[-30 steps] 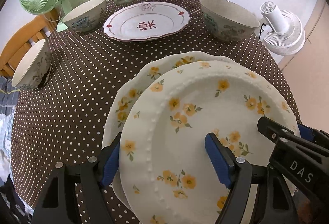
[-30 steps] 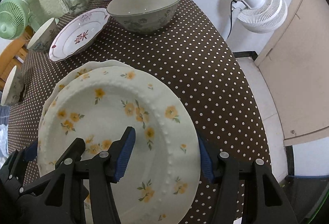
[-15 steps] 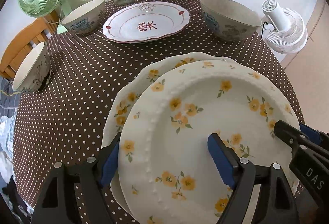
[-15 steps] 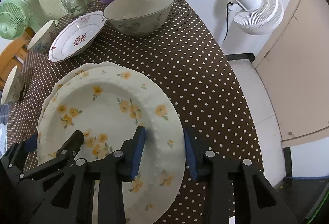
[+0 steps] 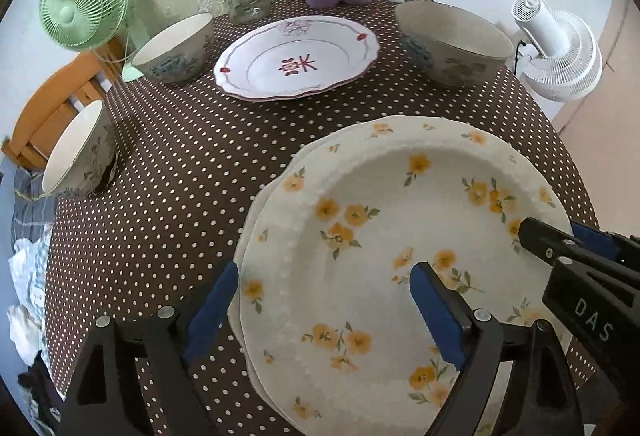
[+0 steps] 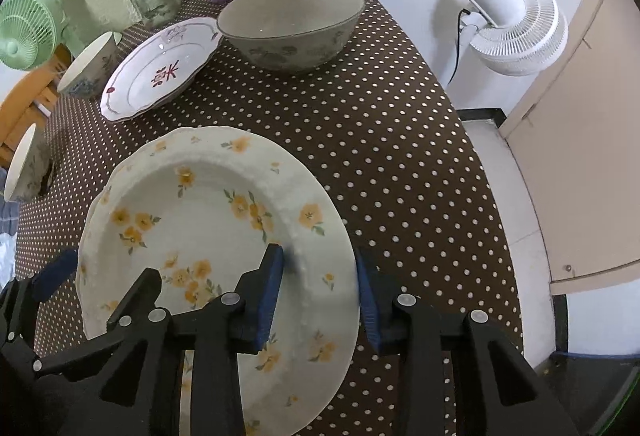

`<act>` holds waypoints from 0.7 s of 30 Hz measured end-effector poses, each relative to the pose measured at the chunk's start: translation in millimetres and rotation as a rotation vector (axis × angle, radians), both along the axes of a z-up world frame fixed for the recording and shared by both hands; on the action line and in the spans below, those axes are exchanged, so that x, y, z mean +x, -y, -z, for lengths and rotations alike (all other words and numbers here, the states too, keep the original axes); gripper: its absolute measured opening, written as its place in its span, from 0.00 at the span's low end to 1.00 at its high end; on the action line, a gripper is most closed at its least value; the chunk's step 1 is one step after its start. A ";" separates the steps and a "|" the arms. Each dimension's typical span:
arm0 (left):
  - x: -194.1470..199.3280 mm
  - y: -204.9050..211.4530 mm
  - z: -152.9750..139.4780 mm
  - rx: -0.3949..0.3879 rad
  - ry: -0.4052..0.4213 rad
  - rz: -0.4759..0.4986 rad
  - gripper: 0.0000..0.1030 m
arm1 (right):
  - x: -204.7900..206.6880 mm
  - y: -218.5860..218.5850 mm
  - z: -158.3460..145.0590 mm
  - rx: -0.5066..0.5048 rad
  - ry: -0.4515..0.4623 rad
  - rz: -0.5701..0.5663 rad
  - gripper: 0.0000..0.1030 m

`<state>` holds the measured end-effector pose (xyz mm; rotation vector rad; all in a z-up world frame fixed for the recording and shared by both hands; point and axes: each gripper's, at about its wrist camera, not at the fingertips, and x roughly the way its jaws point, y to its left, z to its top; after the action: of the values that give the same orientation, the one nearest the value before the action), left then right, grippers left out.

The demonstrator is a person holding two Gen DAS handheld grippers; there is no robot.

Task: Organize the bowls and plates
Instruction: 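Open both tools and pull back from the stacked plates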

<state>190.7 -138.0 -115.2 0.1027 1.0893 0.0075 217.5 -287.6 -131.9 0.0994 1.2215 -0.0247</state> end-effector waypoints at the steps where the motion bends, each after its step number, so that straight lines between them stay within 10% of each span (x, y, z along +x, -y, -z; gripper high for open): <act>1: 0.7 -2.8 -0.2 -0.004 -0.001 -0.004 0.87 | 1.4 -2.9 0.5 -0.016 -0.004 -0.002 0.39; 21: -5.9 -68.8 -27.9 -0.139 0.025 0.062 0.94 | -5.2 -44.4 -23.1 -0.078 0.030 0.061 0.73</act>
<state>184.8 -69.2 -87.3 0.0111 1.0577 -0.1224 212.3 -243.2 -108.8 0.0688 1.1858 -0.1233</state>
